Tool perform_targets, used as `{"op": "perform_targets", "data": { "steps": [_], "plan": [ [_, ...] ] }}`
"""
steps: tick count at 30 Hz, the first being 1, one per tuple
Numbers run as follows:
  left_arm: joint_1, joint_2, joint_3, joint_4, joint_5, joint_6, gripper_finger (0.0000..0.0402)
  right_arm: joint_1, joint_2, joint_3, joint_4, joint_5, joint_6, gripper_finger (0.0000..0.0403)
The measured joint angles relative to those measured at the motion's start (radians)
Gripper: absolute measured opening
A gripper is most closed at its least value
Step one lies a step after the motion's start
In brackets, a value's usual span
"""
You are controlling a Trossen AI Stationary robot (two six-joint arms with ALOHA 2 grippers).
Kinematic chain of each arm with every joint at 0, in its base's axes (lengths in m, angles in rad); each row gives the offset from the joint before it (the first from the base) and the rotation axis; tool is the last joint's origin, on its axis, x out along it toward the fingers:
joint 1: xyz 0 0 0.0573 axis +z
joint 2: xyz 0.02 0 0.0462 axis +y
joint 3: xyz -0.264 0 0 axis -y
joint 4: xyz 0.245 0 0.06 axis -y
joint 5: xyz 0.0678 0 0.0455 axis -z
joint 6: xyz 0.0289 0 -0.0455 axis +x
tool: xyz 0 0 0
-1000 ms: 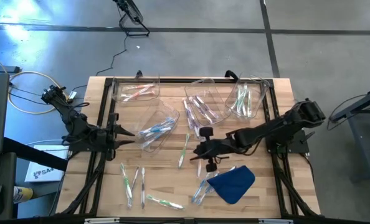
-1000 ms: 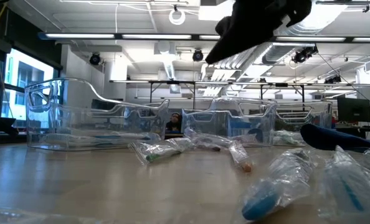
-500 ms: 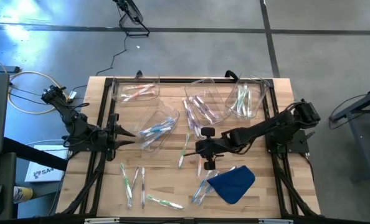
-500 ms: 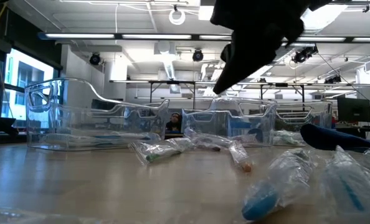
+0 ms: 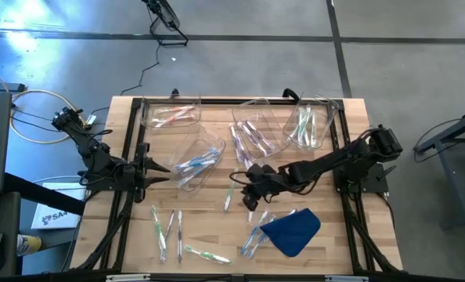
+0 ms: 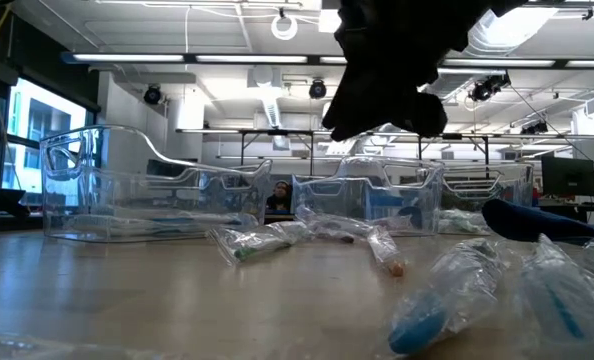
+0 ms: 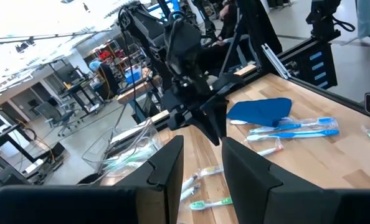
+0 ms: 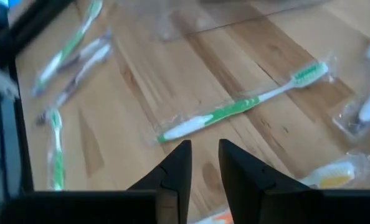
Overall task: Pick & Place Toothbrushes
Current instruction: Put the orange toothbrush into the top left transparent bin
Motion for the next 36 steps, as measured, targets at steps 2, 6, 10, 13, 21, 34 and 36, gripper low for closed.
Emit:
{"op": "perform_targets", "data": {
  "steps": [2,6,10,13,21,34,36],
  "plan": [
    [0.000,0.000,0.000,0.000,0.000,0.000,0.0106,0.007,0.000,0.000,0.009,0.029,0.060,0.0072],
    [0.000,0.000,0.000,0.000,0.000,0.000,0.0106,0.029,0.000,0.000,0.010,0.087,0.163,0.0072],
    [0.000,0.000,0.000,0.000,0.000,0.000,0.0106,0.061,0.001,0.000,0.010,0.133,0.285,0.0071],
    [0.000,0.000,0.000,0.000,0.000,0.000,0.0106,0.094,0.001,0.000,0.009,0.213,0.348,0.0063],
    [0.000,0.000,0.000,0.000,0.000,0.000,0.0106,0.136,0.004,0.000,0.004,0.360,0.489,0.0007],
    [0.000,0.000,0.000,-0.001,0.000,0.000,0.0106,0.122,0.195,0.001,0.106,0.266,0.642,0.0003],
    [0.000,0.000,0.000,0.000,0.000,0.000,0.0106,0.120,0.198,0.001,0.063,0.246,0.668,0.0003]
  ]
}}
